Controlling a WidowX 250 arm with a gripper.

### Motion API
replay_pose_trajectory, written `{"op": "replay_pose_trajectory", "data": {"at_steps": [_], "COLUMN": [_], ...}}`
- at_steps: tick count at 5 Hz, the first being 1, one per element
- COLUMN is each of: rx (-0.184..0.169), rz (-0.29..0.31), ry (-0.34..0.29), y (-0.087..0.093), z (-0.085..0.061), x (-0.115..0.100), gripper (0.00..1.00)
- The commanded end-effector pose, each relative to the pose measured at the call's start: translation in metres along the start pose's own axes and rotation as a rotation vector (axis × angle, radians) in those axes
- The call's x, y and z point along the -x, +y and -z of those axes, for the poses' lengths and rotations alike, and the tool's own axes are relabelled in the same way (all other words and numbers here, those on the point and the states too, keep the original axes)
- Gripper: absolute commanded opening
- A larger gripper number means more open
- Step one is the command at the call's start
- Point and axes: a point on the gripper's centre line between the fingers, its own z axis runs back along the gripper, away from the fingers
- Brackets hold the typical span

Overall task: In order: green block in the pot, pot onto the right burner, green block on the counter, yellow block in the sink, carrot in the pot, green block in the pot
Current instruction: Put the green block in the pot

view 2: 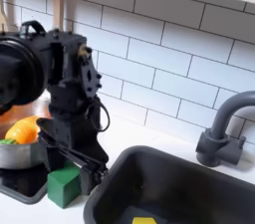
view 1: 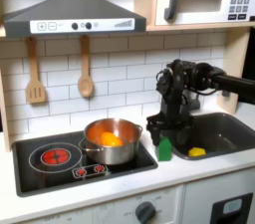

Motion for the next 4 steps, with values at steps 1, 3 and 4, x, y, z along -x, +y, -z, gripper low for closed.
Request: {"op": "replay_pose_trajectory", "data": {"at_steps": [1, 3, 4], "rx": [-0.001, 0.008, 0.004], "rz": [-0.016, -0.027, -0.043], "ry": [0.087, 0.074, 0.054], "y": [0.0022, -0.0004, -0.0014], "z": [0.0243, 0.0252, 0.0225], "x": [0.0131, 0.0175, 0.0134], "gripper": [1.00, 0.00, 0.00]}}
